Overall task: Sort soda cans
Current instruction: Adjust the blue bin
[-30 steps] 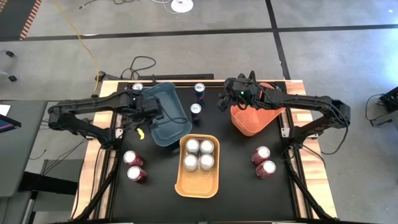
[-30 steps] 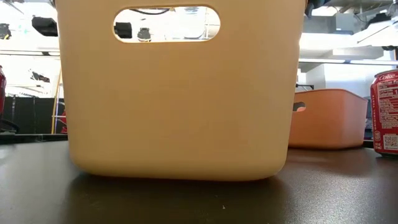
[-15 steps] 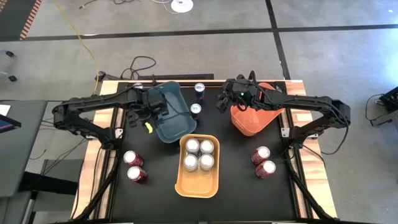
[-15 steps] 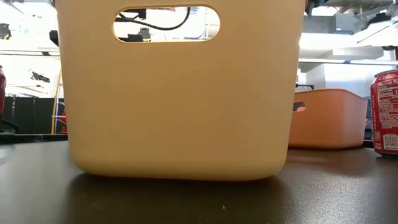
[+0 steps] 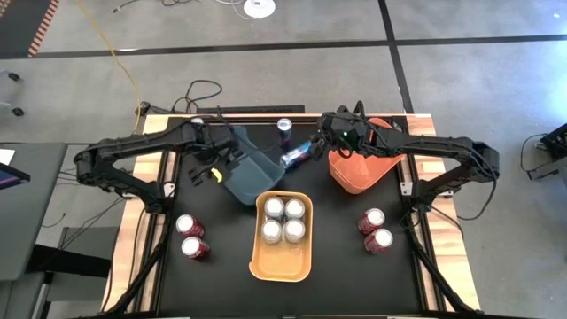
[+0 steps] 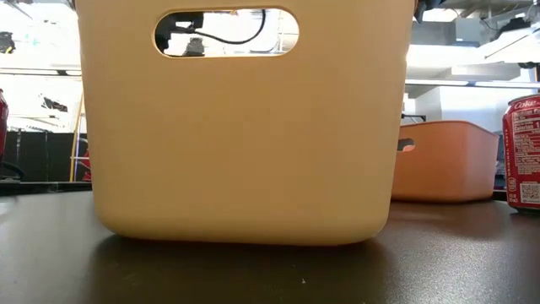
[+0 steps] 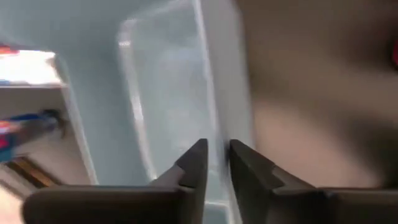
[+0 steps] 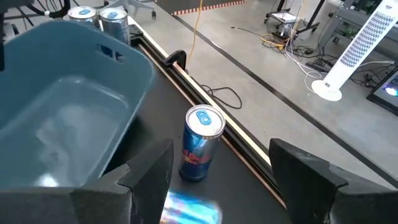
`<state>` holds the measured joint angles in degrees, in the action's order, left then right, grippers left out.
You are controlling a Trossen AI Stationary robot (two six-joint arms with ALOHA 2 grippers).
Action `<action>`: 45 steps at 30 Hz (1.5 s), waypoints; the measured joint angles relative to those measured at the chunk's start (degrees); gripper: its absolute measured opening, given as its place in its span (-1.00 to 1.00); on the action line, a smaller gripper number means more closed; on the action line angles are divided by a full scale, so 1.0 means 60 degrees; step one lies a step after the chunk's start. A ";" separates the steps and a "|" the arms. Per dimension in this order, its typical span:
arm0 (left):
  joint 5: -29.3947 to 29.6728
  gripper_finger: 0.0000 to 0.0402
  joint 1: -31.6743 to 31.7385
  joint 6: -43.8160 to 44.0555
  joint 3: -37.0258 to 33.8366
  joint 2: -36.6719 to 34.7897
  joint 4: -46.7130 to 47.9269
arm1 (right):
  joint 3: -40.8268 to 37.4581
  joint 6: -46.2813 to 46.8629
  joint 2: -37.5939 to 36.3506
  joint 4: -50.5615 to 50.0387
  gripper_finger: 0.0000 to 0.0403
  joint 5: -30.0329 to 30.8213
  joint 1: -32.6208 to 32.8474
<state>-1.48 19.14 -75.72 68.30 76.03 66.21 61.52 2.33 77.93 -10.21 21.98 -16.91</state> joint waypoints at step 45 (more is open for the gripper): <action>0.3021 -0.25 0.3315 1.1001 -0.0114 0.1977 -0.3024 | -0.0004 0.0248 0.0000 0.0054 0.40 0.0000 0.0007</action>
<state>16.64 39.03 -9.72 67.61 87.89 48.07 61.49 3.81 77.93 -9.89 21.98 -16.86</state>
